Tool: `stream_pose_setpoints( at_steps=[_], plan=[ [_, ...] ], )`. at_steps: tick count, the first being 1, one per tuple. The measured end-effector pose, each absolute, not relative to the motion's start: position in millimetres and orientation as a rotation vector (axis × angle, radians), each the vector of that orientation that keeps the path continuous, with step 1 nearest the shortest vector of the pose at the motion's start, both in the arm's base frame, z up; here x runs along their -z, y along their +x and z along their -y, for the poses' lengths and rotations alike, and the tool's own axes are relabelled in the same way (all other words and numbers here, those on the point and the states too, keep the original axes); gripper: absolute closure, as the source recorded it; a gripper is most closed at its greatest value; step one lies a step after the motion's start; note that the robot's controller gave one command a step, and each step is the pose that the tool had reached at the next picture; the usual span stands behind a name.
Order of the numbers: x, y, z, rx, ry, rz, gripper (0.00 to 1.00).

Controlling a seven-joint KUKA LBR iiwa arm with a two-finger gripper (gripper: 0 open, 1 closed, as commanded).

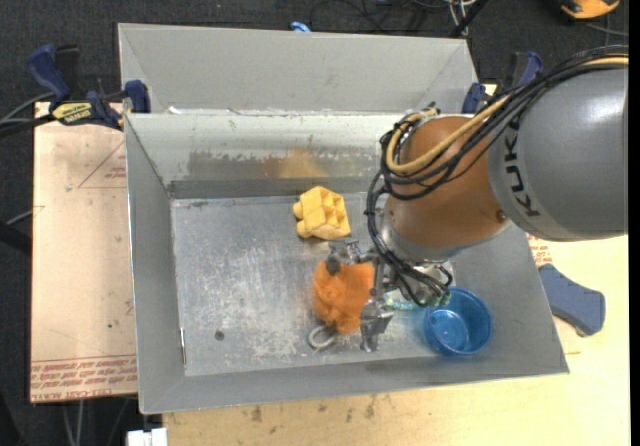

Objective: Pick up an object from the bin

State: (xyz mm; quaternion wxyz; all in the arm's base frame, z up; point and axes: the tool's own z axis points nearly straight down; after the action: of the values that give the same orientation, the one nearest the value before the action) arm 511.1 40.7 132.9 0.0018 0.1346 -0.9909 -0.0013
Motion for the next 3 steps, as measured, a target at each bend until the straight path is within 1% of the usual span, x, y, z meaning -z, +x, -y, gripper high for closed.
stream_pose_setpoints(
  at_steps=[2, 3],
  plan=[
    [-134.6, 512.4, -39.5, 0.002, 0.422, 3.114, 0.00],
    [-164.0, 510.6, -35.0, 0.004, 0.591, 3.079, 0.00]
  ],
)
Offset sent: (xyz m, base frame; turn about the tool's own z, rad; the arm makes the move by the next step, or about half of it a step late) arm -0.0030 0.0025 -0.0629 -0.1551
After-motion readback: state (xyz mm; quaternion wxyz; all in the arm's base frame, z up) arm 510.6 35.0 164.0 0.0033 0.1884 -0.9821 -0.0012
